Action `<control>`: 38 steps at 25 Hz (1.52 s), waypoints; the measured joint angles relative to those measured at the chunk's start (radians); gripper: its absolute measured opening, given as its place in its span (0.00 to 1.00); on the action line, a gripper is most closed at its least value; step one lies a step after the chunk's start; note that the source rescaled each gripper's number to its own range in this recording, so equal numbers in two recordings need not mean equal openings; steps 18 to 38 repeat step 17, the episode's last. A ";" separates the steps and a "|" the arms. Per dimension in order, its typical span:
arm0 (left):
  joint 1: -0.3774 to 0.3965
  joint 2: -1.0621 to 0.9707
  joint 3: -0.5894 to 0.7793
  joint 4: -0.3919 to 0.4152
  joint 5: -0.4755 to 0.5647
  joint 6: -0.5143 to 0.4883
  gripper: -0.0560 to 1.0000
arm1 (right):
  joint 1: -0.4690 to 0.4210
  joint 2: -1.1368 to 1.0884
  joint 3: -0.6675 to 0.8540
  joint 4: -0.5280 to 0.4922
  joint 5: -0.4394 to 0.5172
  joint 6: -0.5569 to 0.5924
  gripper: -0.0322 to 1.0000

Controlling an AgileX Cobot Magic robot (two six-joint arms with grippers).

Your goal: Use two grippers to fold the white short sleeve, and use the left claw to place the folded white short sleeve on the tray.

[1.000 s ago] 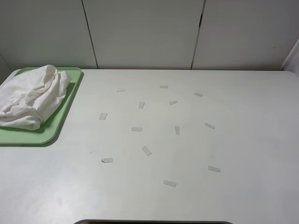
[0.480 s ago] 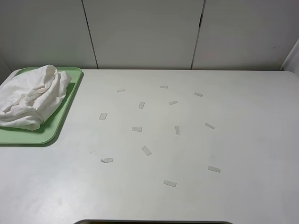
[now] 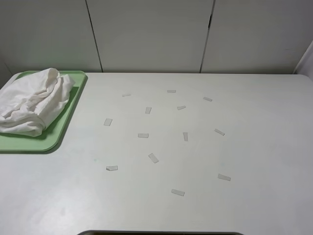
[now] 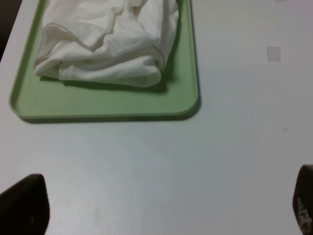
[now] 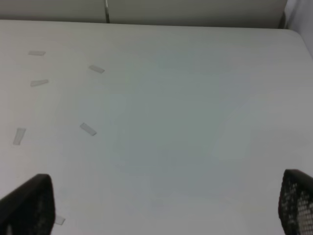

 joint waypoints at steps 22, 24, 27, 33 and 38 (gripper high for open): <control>0.000 0.000 0.000 0.000 0.000 0.000 1.00 | 0.000 0.000 0.000 -0.001 0.000 0.000 1.00; 0.000 0.000 0.000 0.000 0.000 0.000 1.00 | 0.000 0.000 0.000 -0.001 0.000 0.000 1.00; 0.000 0.000 0.000 0.000 0.000 0.000 1.00 | 0.000 0.000 0.000 -0.001 0.000 0.000 1.00; 0.000 0.000 0.000 0.000 0.000 0.000 1.00 | 0.000 0.000 0.000 -0.001 0.000 0.000 1.00; 0.000 0.000 0.000 0.000 0.000 0.000 1.00 | 0.000 0.000 0.000 -0.001 0.000 0.000 1.00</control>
